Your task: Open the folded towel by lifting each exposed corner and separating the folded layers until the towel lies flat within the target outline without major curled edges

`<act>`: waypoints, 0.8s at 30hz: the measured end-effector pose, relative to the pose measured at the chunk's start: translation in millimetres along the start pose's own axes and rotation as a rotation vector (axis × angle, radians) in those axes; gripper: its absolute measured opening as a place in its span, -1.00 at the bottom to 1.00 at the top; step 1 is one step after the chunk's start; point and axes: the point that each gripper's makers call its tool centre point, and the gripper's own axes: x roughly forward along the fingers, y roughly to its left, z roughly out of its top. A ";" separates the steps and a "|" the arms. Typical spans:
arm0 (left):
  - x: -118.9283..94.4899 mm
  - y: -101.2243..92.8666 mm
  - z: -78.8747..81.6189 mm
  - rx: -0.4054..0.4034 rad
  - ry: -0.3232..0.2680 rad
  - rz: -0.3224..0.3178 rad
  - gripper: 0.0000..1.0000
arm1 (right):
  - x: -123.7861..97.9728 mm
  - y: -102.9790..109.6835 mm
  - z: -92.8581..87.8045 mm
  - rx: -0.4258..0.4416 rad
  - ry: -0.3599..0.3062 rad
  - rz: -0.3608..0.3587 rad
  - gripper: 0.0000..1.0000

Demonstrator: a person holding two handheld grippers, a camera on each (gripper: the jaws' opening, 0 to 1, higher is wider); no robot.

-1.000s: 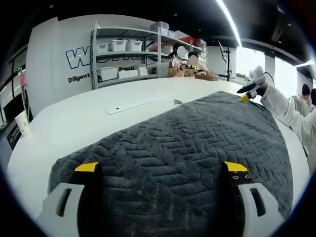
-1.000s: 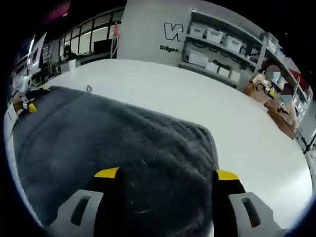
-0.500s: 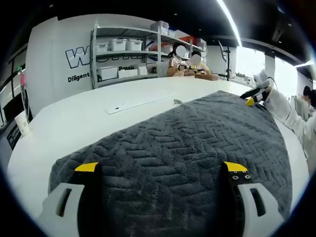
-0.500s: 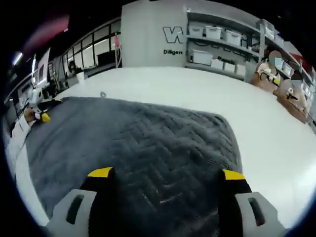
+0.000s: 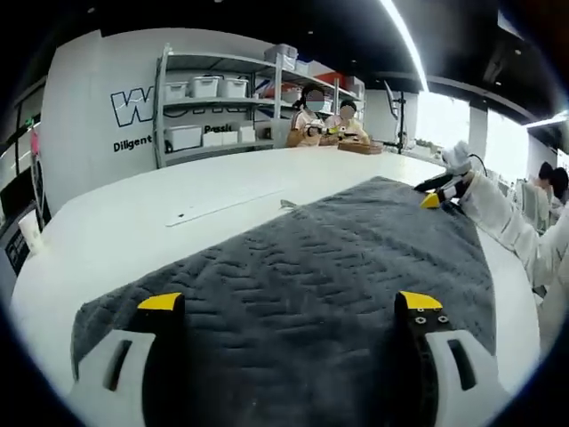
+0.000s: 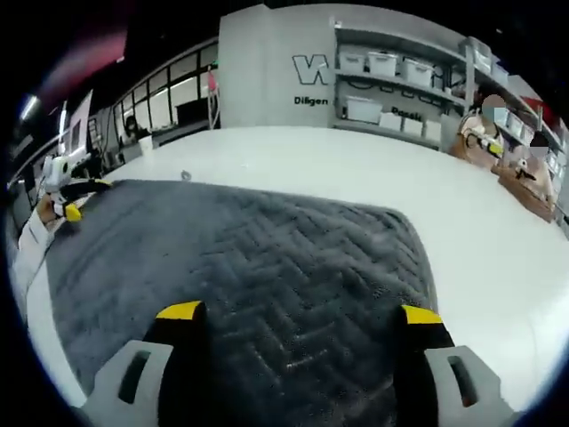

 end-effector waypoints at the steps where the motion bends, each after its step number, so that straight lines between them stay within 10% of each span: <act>1: 2.9 -5.2 -1.1 -0.002 0.010 -0.006 0.92 | -0.1 0.3 -0.1 0.000 -0.001 0.000 0.73; 7: 20.2 -29.0 -18.6 0.053 0.083 -0.049 0.95 | 0.9 -1.4 0.6 0.000 -0.006 0.001 0.73; 24: 17.7 -24.7 -19.6 0.065 0.058 -0.045 0.95 | -0.5 0.1 -0.3 -0.024 -0.036 0.033 0.77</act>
